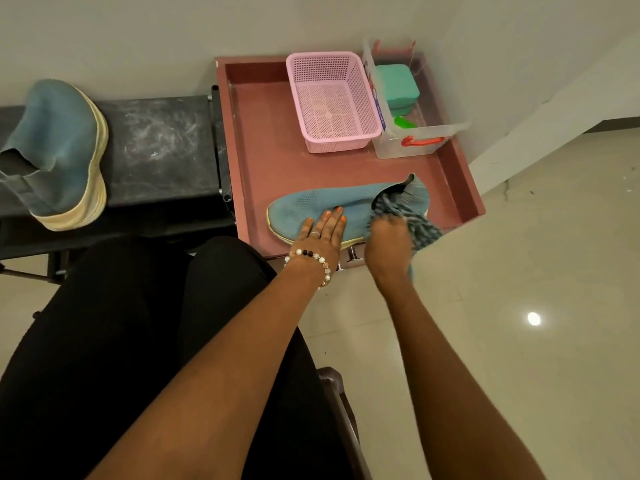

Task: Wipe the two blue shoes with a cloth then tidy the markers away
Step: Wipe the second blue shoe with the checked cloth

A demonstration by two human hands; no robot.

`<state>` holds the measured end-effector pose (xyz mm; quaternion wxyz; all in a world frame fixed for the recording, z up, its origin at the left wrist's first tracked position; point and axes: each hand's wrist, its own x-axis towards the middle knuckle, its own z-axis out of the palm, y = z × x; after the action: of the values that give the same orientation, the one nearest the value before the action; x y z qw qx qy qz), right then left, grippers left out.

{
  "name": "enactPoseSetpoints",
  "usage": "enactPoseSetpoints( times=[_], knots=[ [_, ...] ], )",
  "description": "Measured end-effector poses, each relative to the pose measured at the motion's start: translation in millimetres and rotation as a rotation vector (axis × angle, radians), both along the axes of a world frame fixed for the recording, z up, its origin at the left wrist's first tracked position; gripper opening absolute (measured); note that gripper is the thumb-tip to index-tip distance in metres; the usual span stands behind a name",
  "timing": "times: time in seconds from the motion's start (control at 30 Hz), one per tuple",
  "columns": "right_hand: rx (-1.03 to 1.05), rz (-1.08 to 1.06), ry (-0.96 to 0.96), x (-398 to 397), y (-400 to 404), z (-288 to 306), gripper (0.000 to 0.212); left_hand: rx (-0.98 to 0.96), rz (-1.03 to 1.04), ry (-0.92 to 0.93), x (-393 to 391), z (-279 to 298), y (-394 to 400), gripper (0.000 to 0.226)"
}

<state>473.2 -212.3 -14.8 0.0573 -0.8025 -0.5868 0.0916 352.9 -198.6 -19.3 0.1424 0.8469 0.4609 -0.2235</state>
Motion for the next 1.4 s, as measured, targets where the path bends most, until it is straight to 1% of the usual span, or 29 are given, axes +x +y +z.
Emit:
enactPoseSetpoints(
  times=[0.07, 0.13, 0.2, 0.27, 0.37, 0.43, 0.47, 0.5, 0.57, 0.6, 0.67, 0.73, 0.77, 0.8, 0.83, 0.9, 0.97, 1.07, 1.13, 1.2, 1.27, 1.3, 1.37, 1.4],
  knots=[
    [0.042, 0.032, 0.150, -21.1, -9.1, -4.4, 0.023, -0.017, -0.013, 0.021, -0.8, 2.4, 0.1, 0.075],
    [0.113, 0.150, 0.203, -29.2, -21.7, -7.2, 0.034, -0.005, -0.027, 0.043, -2.1, 1.7, 0.3, 0.075],
    [0.144, 0.289, 0.196, -19.3, -28.4, -5.7, 0.042, 0.006, -0.044, 0.039, -3.6, -0.5, 0.4, 0.075],
    [0.061, 0.368, 0.065, 7.2, -23.4, 2.7, 0.044, 0.010, -0.054, 0.024, -5.0, -4.0, 0.6, 0.079],
    [-0.016, 0.254, -0.210, 53.9, -6.9, 7.3, 0.030, 0.016, -0.043, 0.000, -5.2, -7.7, 1.1, 0.083],
    [-0.028, 0.192, -0.361, 61.3, -2.9, 3.2, 0.028, 0.029, -0.040, 0.002, -4.5, -8.7, 1.1, 0.082],
    [-0.015, 0.175, -0.371, 55.2, -3.7, -0.7, 0.027, 0.028, -0.040, 0.002, -4.5, -8.8, 1.3, 0.082],
    [-0.002, 0.140, -0.323, 43.6, -4.7, -5.0, 0.026, 0.023, -0.038, 0.002, -4.3, -9.2, 1.5, 0.082],
    [-0.029, 0.068, -0.145, 13.1, -7.5, -7.3, 0.025, 0.021, -0.031, 0.007, -3.5, -8.8, 1.7, 0.082],
    [-0.024, 0.069, -0.066, 0.7, -8.5, -7.8, 0.023, 0.022, -0.032, 0.012, -3.4, -7.4, 1.4, 0.081],
    [0.010, 0.134, 0.033, -7.8, -13.4, -7.2, 0.023, 0.010, -0.034, 0.015, -3.7, -5.3, 0.9, 0.080],
    [0.027, 0.248, 0.079, 7.5, -16.4, -5.8, 0.033, 0.013, -0.035, 0.011, -4.2, -6.6, 0.3, 0.083],
    [0.000, 0.306, 0.088, 21.5, -15.9, -2.7, 0.040, 0.018, -0.037, 0.007, -4.4, -7.7, 0.5, 0.084],
    [-0.031, 0.335, 0.067, 37.7, -13.8, 0.5, 0.045, 0.020, -0.039, 0.002, -4.4, -8.6, 1.0, 0.086],
    [-0.067, 0.340, 0.005, 52.5, -9.8, 4.7, 0.046, 0.021, -0.041, -0.003, -4.6, -9.8, 1.6, 0.086],
    [-0.115, 0.314, -0.170, 71.2, -1.0, 8.8, 0.040, 0.020, -0.039, -0.007, -4.8, -11.3, 1.3, 0.085],
    [-0.119, 0.274, -0.278, 66.4, 3.5, 4.5, 0.033, 0.030, -0.039, -0.002, -4.4, -12.5, 1.3, 0.086],
    [-0.123, 0.112, -0.304, 34.0, -0.3, -10.3, 0.033, 0.047, -0.034, 0.000, -3.7, -14.2, 1.3, 0.087],
    [-0.075, 0.008, -0.197, 10.7, -2.4, -14.4, 0.032, 0.047, -0.039, 0.017, -3.5, -13.0, 0.0, 0.089],
    [-0.001, -0.036, -0.065, -4.0, -3.6, -13.5, 0.023, 0.039, -0.042, 0.029, -3.2, -11.2, -0.4, 0.089],
    [0.093, 0.010, 0.070, -11.5, -8.2, -11.4, 0.012, 0.025, -0.037, 0.024, -3.1, -8.6, 0.3, 0.088],
    [0.105, 0.050, 0.145, -10.8, -10.8, -8.7, 0.011, 0.018, -0.037, 0.022, -3.0, -7.3, 0.6, 0.087],
    [0.102, 0.131, 0.329, -0.7, -17.0, -0.2, 0.017, 0.016, -0.038, 0.032, -3.1, -3.4, 0.3, 0.084],
    [0.095, 0.114, 0.466, 7.2, -18.5, 6.9, 0.024, 0.015, -0.040, 0.038, -3.0, -2.3, -0.5, 0.083]
  ],
)
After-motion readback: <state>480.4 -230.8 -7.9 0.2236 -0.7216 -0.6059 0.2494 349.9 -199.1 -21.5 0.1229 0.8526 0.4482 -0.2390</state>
